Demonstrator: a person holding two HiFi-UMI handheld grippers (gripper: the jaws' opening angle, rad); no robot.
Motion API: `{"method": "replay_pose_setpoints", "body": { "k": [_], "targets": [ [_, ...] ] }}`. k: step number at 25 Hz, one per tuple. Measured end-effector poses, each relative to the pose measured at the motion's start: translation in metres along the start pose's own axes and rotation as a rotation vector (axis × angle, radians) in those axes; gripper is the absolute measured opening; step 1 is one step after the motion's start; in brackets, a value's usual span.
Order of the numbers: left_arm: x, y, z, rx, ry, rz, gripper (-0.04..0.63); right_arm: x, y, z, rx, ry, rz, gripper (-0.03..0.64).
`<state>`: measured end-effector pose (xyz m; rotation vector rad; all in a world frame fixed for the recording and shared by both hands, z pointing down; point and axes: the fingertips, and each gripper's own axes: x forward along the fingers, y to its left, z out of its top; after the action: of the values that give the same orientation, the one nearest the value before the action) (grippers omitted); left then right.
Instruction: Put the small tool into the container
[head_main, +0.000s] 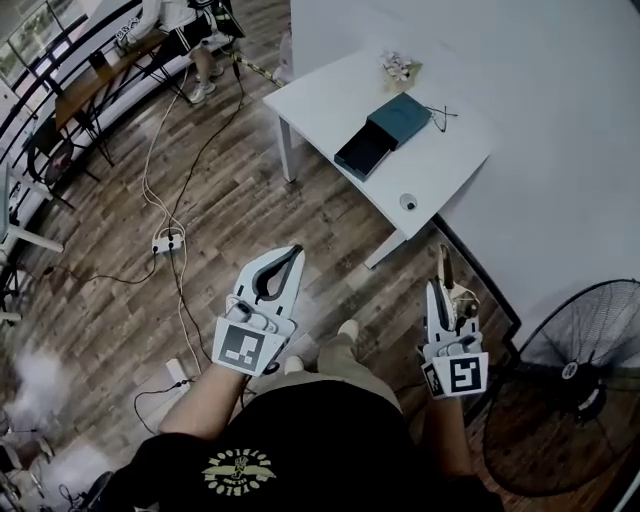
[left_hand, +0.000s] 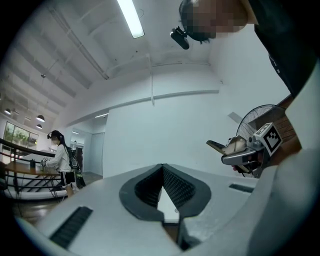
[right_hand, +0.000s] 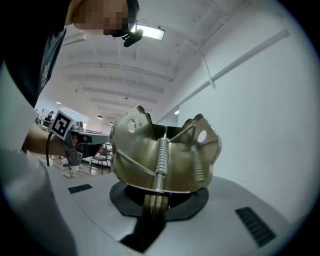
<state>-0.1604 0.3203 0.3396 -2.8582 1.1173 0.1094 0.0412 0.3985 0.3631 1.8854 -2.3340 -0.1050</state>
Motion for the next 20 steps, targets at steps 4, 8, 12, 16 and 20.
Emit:
{"method": "replay_pose_setpoints", "body": {
  "k": [4, 8, 12, 16, 20],
  "targets": [
    [0.037, 0.005, -0.018, 0.037, 0.049, 0.048, 0.008, 0.021, -0.029, -0.013, 0.037, 0.012, 0.049, 0.043],
    [0.068, 0.01, -0.034, 0.008, 0.083, 0.083, 0.008, 0.043, -0.049, -0.027, 0.049, 0.039, 0.097, 0.043],
    [0.083, 0.016, -0.047, -0.009, 0.096, 0.105, 0.008, 0.055, -0.06, -0.043, 0.068, 0.072, 0.112, 0.043],
    [0.101, 0.02, -0.061, -0.017, 0.124, 0.119, 0.008, 0.067, -0.076, -0.052, 0.081, 0.091, 0.123, 0.043],
    [0.116, 0.016, -0.065, -0.016, 0.121, 0.114, 0.008, 0.078, -0.086, -0.052, 0.098, 0.079, 0.141, 0.043]
  ]
}}
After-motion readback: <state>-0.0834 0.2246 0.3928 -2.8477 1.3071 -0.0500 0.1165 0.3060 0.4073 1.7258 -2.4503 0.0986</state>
